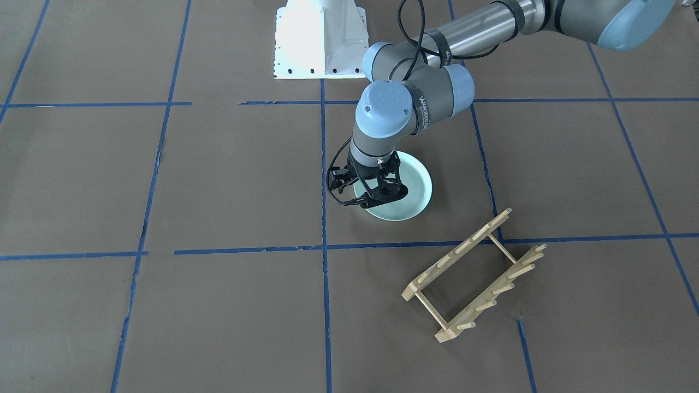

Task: Place plate on rack
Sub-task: 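Move the left gripper over the pale green plate and lower it, then close the left gripper on the plate's rim, then lift the plate with the left gripper and tilt it upright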

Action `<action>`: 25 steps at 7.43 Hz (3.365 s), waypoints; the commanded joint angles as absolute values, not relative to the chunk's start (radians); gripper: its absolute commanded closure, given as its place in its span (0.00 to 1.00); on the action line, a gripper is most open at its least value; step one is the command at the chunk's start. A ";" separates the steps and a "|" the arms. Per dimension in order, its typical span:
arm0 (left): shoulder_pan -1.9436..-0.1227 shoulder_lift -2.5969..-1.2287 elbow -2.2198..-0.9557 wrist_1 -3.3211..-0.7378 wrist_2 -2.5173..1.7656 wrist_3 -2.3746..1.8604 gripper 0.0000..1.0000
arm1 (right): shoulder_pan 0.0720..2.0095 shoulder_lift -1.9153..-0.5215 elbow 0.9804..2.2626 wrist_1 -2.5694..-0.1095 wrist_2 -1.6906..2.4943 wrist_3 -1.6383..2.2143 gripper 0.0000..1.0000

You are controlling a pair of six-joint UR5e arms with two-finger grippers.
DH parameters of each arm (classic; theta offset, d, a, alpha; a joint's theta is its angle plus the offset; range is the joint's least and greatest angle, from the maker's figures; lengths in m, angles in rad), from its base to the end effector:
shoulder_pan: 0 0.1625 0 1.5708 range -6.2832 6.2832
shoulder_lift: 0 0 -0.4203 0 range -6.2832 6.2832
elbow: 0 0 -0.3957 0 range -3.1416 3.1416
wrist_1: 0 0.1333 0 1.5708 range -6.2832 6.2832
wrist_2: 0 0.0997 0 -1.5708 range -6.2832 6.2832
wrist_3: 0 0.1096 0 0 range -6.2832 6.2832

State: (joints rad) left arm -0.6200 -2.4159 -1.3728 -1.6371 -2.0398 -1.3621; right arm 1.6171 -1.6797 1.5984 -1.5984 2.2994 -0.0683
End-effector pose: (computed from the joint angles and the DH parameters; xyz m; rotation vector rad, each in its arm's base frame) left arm 0.5776 -0.5153 0.2116 -0.1291 0.8223 -0.2201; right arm 0.0806 -0.4357 0.7046 -0.0622 -0.7326 0.0187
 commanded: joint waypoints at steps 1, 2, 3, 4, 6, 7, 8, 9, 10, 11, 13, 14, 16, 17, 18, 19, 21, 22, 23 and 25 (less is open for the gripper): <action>-0.603 -2.418 -1.318 -1.688 -1.997 -1.361 0.06 | 1.617 -1.680 1.598 -1.598 2.299 -0.068 0.00; -0.601 -2.416 -1.301 -1.706 -1.997 -1.379 0.06 | 1.618 -1.680 1.598 -1.600 2.299 -0.069 0.00; -0.600 -2.418 -1.296 -1.707 -1.997 -1.381 0.09 | 1.618 -1.680 1.598 -1.598 2.299 -0.068 0.00; -0.598 -2.419 -1.296 -1.707 -1.997 -1.382 0.18 | 1.618 -1.680 1.598 -1.598 2.299 -0.069 0.00; -0.589 -2.416 -1.296 -1.707 -1.997 -1.381 0.55 | 1.617 -1.680 1.598 -1.598 2.299 -0.069 0.00; -0.589 -2.416 -1.296 -1.706 -1.997 -1.381 0.80 | 1.617 -1.680 1.598 -1.598 2.299 -0.069 0.00; -0.588 -2.418 -1.298 -1.706 -1.999 -1.381 1.00 | 1.617 -1.680 1.598 -1.598 2.299 -0.069 0.00; -0.588 -2.419 -1.302 -1.701 -2.000 -1.382 1.00 | 1.617 -1.680 1.598 -1.598 2.299 -0.069 0.00; -0.589 -2.421 -1.305 -1.695 -2.003 -1.382 1.00 | 1.618 -1.680 1.598 -1.598 2.299 -0.069 0.00; -0.592 -2.421 -1.333 -1.689 -2.005 -1.408 1.00 | 1.618 -1.680 1.598 -1.598 2.299 -0.069 0.00; -0.680 -2.418 -1.490 -1.613 -2.079 -1.419 1.00 | 1.618 -1.680 1.598 -1.598 2.299 -0.068 0.00; -0.740 -2.395 -1.634 -1.579 -2.104 -1.446 1.00 | 1.618 -1.680 1.598 -1.598 2.299 -0.069 0.00; -0.837 -2.359 -1.721 -1.757 -2.106 -1.659 1.00 | 1.617 -1.680 1.598 -1.598 2.299 -0.069 0.00; -0.869 -2.324 -1.721 -1.926 -2.106 -1.768 1.00 | 1.617 -1.680 1.598 -1.598 2.299 -0.068 0.00; -0.926 -2.297 -1.709 -2.065 -2.105 -1.831 1.00 | 1.618 -1.680 1.597 -1.598 2.299 -0.069 0.00; -0.990 -2.286 -1.704 -2.160 -2.102 -1.859 1.00 | 1.617 -1.680 1.598 -1.598 2.299 -0.069 0.00; -1.092 -2.254 -1.605 -2.454 -2.092 -1.926 1.00 | 1.618 -1.680 1.598 -1.598 2.299 -0.069 0.00; -1.104 -2.253 -1.523 -2.637 -1.991 -1.997 1.00 | 1.617 -1.680 1.597 -1.598 2.299 -0.069 0.00; -1.103 -2.231 -1.487 -2.774 -1.905 -2.043 1.00 | 1.617 -1.680 1.598 -1.598 2.299 -0.069 0.00; -1.098 -2.175 -1.454 -2.894 -1.896 -2.045 1.00 | 1.617 -1.680 1.598 -1.598 2.299 -0.069 0.00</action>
